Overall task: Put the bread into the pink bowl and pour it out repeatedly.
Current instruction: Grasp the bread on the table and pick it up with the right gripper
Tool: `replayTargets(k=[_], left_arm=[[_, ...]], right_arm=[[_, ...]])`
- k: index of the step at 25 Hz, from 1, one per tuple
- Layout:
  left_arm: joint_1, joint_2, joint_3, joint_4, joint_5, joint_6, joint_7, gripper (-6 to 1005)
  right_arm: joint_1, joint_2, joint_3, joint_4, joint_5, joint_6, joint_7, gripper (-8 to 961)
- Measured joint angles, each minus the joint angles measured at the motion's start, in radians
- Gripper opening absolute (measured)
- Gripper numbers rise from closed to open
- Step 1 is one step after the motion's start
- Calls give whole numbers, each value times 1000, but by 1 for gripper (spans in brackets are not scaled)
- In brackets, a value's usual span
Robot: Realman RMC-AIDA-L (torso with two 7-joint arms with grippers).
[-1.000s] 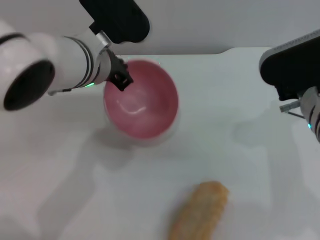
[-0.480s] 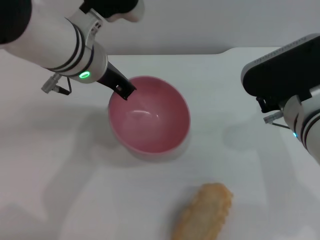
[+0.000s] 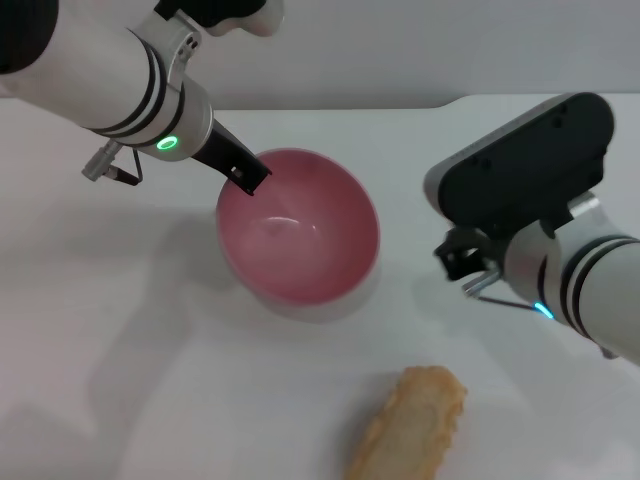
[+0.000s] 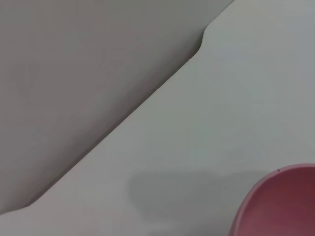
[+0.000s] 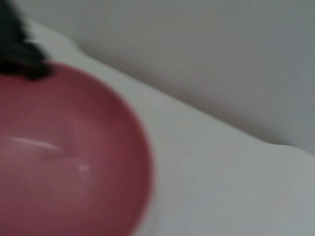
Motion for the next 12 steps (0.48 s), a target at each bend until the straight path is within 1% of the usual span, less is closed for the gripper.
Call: replayTargets(k=[3, 5, 8, 12], left_arm=[[-6, 0, -10, -23, -2, 6, 2, 42], [-9, 0, -13, -35, -3, 16, 4, 42], [-9, 1, -15, -45, -2, 28, 4, 43], [-28, 1, -46, -96, 5, 45, 10, 43]], right_arm=[[-15, -1, 45, -45, 153, -11, -102, 93], [-35, 1, 65, -81, 201, -9, -129, 95], [-40, 3, 59, -100, 205, -2, -129, 98], [-41, 5, 36, -135, 218, 24, -124, 103]])
